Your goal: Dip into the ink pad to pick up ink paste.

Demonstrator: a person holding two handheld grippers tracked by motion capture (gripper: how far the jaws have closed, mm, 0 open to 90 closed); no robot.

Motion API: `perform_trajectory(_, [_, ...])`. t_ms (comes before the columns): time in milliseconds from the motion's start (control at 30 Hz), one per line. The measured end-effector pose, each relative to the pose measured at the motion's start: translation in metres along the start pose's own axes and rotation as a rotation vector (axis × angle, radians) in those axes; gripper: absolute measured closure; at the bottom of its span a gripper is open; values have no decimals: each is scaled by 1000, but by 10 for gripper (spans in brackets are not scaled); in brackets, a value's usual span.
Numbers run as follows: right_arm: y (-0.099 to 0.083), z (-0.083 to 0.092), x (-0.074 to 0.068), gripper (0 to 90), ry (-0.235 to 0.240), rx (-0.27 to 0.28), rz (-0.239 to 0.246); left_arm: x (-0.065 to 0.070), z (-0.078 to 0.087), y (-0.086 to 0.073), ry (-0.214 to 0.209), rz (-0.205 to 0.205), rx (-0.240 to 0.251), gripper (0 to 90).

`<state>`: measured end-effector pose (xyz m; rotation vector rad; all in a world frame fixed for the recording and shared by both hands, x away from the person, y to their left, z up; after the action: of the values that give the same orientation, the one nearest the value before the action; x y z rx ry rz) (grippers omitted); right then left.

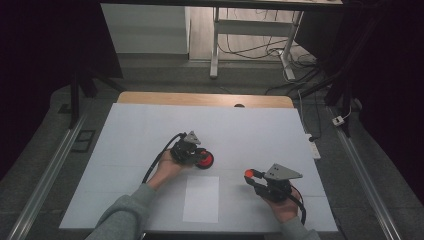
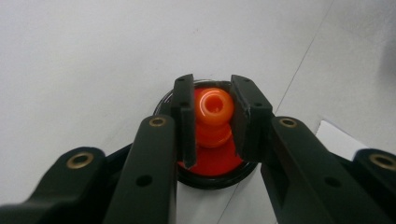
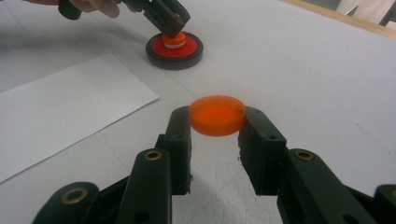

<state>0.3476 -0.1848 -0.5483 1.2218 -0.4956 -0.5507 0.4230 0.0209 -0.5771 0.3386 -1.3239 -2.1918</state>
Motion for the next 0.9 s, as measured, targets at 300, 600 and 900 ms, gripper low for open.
perform_trajectory(300, [0,0,-1,644,-9,-3,7,3,-1,-1,31,-39,3,729])
perform_trajectory(600, [1,0,-2,644,-2,9,-1,2,-1,-3,24,-9,32,730])
perform_trajectory(900, [1,0,-2,645,0,5,3,1,0,-5,17,15,57,730])
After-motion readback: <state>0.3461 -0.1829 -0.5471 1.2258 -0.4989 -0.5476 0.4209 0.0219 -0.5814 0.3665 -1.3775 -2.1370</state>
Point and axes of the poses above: each handheld gripper's, and its own axes: z roughly backward along the jaws, y roughly out of its top, x roughly to its right, the point moved 9 cm from there along -z, roughly forward along the jaws, and after that the axes turned 15 degrees about x, right-handed, at the moved point
